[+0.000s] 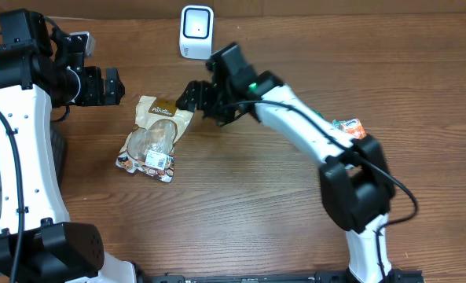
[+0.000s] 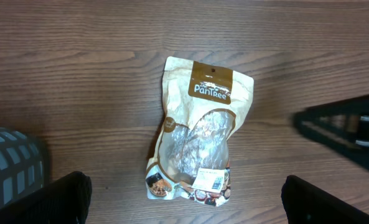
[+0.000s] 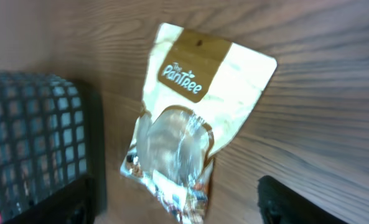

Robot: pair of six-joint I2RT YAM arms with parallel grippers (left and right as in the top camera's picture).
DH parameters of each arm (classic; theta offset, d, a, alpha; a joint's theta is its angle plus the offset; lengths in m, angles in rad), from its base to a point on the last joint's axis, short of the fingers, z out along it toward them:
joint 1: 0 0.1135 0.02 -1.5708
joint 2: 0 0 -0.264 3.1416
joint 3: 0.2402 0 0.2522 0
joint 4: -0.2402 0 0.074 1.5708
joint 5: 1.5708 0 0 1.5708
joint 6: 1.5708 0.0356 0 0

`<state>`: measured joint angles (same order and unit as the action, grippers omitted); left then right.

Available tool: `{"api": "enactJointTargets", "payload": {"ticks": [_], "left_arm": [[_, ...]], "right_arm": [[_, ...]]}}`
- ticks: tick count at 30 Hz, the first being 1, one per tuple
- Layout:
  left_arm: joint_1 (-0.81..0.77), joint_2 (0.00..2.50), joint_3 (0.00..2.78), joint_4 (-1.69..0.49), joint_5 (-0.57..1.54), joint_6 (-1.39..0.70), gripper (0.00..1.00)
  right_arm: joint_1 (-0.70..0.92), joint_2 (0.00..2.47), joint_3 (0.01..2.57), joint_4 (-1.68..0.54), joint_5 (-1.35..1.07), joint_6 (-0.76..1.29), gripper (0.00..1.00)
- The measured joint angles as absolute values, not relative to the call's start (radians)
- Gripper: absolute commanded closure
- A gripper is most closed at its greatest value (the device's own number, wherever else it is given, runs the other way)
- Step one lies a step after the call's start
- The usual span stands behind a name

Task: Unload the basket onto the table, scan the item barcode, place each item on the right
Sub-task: 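Release the jar and reach the right gripper to the Pantree pouch, then lower the right gripper onto the pouch top and grasp it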

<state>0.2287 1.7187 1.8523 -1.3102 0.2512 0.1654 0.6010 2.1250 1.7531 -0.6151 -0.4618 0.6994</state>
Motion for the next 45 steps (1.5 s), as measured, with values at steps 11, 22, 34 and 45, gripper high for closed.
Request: {"api": "enactJointTargets", "payload": {"ticks": [11,22,34,45], "left_arm": [[0.229,1.719,1.852,-1.31,0.251,0.165,0.0],[0.229,1.719,1.852,-1.31,0.251,0.165,0.0],[0.229,1.719,1.852,-1.31,0.251,0.165,0.0],[0.229,1.719,1.852,-1.31,0.251,0.165,0.0]], "right_arm": [[0.669,2.305,1.738,-0.437,-0.442,0.827,0.29],[0.681,2.371,1.737,-0.31,-0.463,0.809,0.4],[0.715,2.384,1.745,-0.359,-0.467,0.727,0.96],[0.609,2.378,2.017,-0.924,-0.513,0.343,0.87]]}}
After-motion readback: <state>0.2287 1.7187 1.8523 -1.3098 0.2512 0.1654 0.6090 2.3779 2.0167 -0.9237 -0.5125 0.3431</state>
